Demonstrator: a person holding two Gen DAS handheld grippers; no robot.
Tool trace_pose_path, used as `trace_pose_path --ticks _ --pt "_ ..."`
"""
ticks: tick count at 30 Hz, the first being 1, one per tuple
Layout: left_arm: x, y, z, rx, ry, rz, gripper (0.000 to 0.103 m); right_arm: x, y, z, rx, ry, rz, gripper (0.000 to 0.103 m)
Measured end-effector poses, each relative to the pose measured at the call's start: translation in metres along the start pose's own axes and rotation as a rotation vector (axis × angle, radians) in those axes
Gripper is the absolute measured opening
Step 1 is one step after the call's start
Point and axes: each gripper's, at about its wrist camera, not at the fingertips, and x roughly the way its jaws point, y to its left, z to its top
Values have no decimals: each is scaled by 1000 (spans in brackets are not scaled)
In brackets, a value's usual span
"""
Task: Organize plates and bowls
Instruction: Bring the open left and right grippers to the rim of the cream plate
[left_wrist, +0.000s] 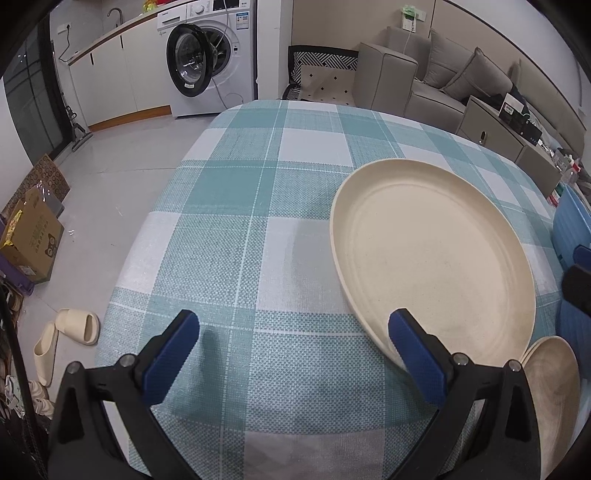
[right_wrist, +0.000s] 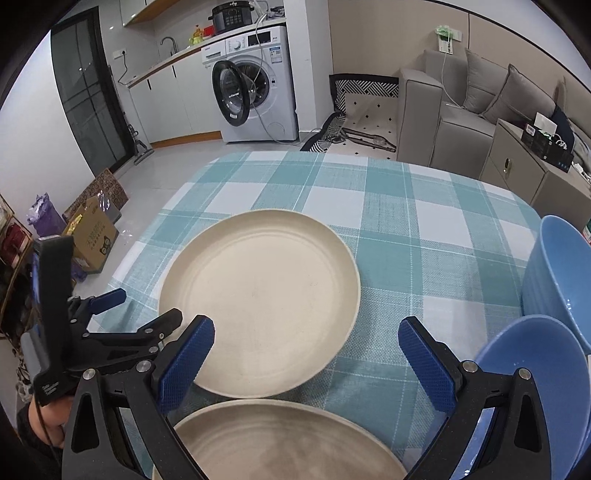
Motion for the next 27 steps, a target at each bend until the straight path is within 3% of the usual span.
trace_pose_path --ticks 11,21,27 --pt "4 1 -1 4 13 10 103 27 5 5 -35 15 -67 102" --pt "5 4 -3 2 17 21 102 32 11 10 -64 5 -51 102" --pt "4 5 -4 1 15 5 99 42 14 9 -75 37 -53 96"
